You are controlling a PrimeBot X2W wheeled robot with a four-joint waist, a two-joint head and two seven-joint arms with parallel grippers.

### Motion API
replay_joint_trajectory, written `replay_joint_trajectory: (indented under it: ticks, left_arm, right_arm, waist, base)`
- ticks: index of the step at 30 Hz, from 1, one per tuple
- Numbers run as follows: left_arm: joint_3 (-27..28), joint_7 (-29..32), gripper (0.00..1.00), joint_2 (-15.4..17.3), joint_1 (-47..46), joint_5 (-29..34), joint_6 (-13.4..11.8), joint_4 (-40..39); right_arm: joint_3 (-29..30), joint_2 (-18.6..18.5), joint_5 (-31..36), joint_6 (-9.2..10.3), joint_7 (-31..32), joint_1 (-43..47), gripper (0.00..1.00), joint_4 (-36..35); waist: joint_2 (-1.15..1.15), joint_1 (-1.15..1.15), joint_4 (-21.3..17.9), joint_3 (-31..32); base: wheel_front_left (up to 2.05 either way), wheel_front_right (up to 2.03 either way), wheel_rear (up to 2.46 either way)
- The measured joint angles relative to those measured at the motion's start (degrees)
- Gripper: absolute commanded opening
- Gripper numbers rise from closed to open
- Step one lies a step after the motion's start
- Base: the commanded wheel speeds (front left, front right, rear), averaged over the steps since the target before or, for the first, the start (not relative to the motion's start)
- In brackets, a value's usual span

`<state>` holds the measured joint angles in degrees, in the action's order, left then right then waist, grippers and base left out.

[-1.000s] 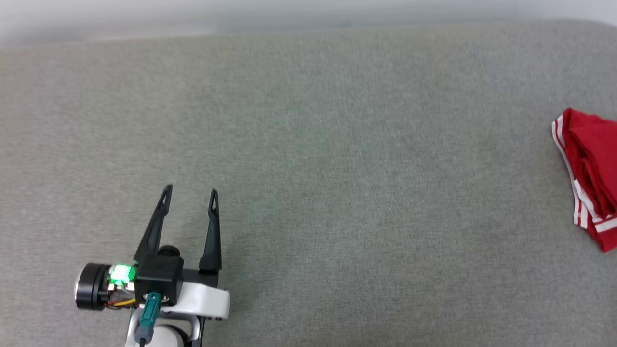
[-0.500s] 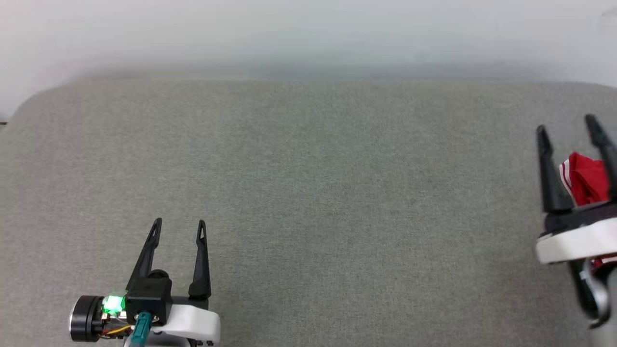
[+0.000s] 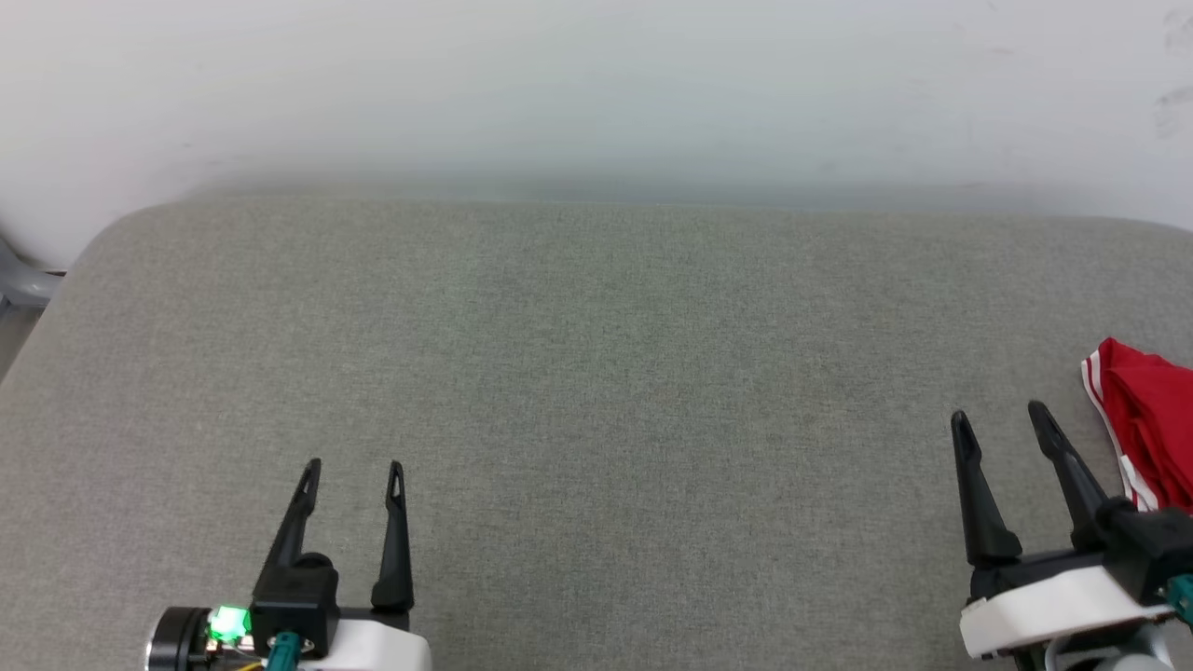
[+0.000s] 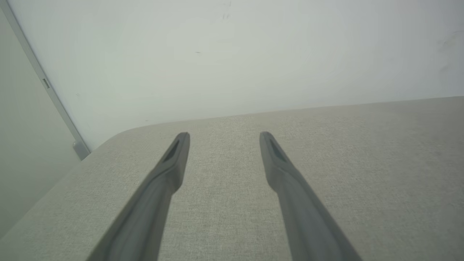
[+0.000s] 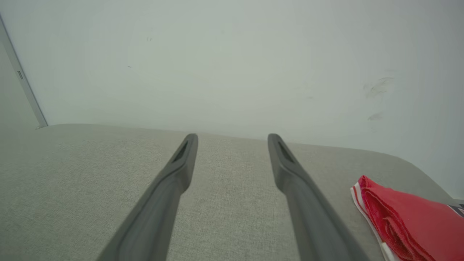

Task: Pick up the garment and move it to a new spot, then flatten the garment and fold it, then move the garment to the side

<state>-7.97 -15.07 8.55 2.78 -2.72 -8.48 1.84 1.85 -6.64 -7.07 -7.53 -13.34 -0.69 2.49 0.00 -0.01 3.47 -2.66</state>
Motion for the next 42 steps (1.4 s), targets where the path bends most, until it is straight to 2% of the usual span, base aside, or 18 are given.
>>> replay_joint_trajectory:
  ticks: [18,30,31,37,42]
  left_arm:
    - [-0.53,0.00,1.00,-1.32,3.48,0.04,1.53,-0.21]
    - [0.20,0.00,1.00,-1.64,4.10,0.20,2.02,-0.62]
    - [0.19,0.01,0.00,-1.68,4.10,0.19,1.99,-0.44]
    - [-0.02,0.35,0.00,-1.89,5.10,-0.94,1.99,1.83]
    - [0.44,1.40,0.00,-1.89,5.00,-7.37,2.79,2.15]
  right_arm:
    - [2.15,2.96,-0.71,0.01,0.59,8.99,1.00,-3.91]
    - [1.69,3.31,-1.48,0.01,1.58,10.25,1.00,-4.83]
    - [1.63,3.31,-1.47,0.00,1.57,10.25,0.00,-4.60]
    - [1.32,3.32,-2.18,0.00,1.82,10.40,0.00,-2.15]
    - [1.19,3.30,-8.24,0.00,2.77,10.23,0.00,-1.33]
  waist:
    - [0.00,0.00,-0.65,3.12]
    - [0.00,0.00,-0.95,3.40]
    - [0.00,0.01,-0.94,3.39]
    - [0.00,0.01,-0.98,3.37]
    - [0.00,0.01,-1.08,3.33]
  base:
    - [0.00,0.00,0.00]
    - [0.00,0.00,0.00]
    - [0.00,0.00,0.00]
    - [0.00,0.00,0.00]
    - [0.00,0.00,0.00]
